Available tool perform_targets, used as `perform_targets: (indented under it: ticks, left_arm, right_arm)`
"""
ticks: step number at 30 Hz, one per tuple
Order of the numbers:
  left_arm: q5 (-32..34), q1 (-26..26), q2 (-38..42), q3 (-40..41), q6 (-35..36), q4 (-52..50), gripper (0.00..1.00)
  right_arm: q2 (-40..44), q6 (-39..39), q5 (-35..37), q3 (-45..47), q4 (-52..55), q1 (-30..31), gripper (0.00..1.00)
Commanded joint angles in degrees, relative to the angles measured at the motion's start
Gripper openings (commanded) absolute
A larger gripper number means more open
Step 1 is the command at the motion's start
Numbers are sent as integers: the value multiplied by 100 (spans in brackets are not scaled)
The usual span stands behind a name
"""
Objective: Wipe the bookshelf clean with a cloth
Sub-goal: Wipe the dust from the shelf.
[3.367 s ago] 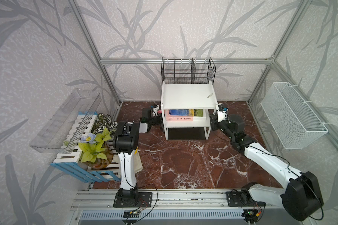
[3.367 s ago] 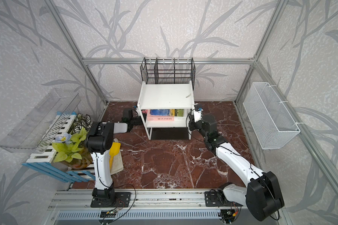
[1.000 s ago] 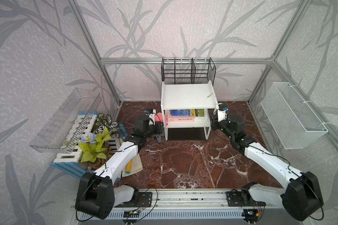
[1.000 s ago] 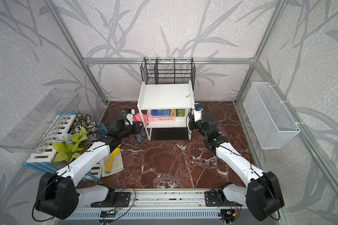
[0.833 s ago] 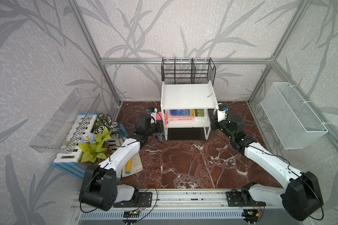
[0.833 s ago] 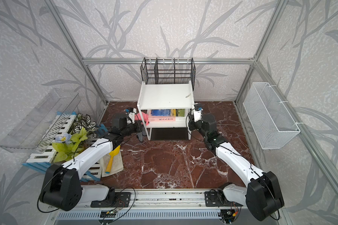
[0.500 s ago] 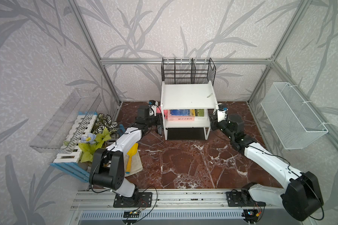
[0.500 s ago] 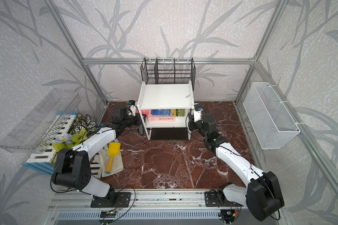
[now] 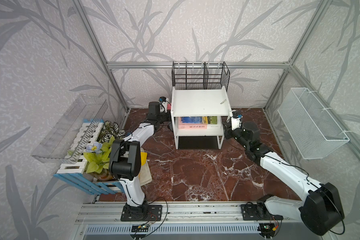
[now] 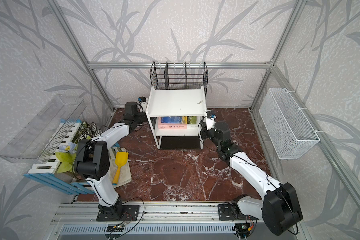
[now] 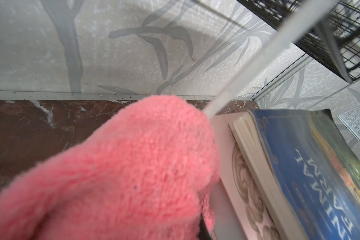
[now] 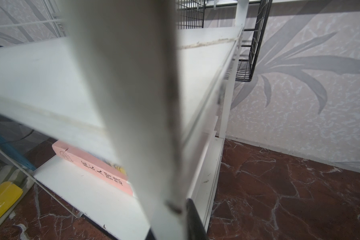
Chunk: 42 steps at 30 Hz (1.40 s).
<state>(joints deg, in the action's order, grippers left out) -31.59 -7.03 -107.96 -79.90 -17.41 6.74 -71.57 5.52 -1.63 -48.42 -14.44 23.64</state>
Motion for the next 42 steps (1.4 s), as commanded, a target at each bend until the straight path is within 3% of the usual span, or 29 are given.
perform_targets:
  ticks: [1,9,14,22,31,39,42]
  left_arm:
    - [-67,29,-323,-427,-75,-134,0]
    - [-310,44,137,-1095,34,-199,0]
    - [-91,44,153,-753,-76,196,0]
    - [-274,52,-330,-344,-180,238,0]
    - [-410,47,509,-1505,-70,-41,0]
    - [43,52,914,103,-159,907,0]
    - [-179,61,725,53,-174,927,0]
  right_arm:
    - [-589,1538,173,-97,448,-175,0]
    - [-495,1655,225,17,310,-176,0]
    - [-397,1667,229,91,318,-176,0]
    - [-274,1556,242,172,403,-175,0]
    - [-115,1478,366,185,454,-175,0]
    - [-80,1481,400,262,491,-175,0]
    - [-87,1462,411,248,511,-175,0]
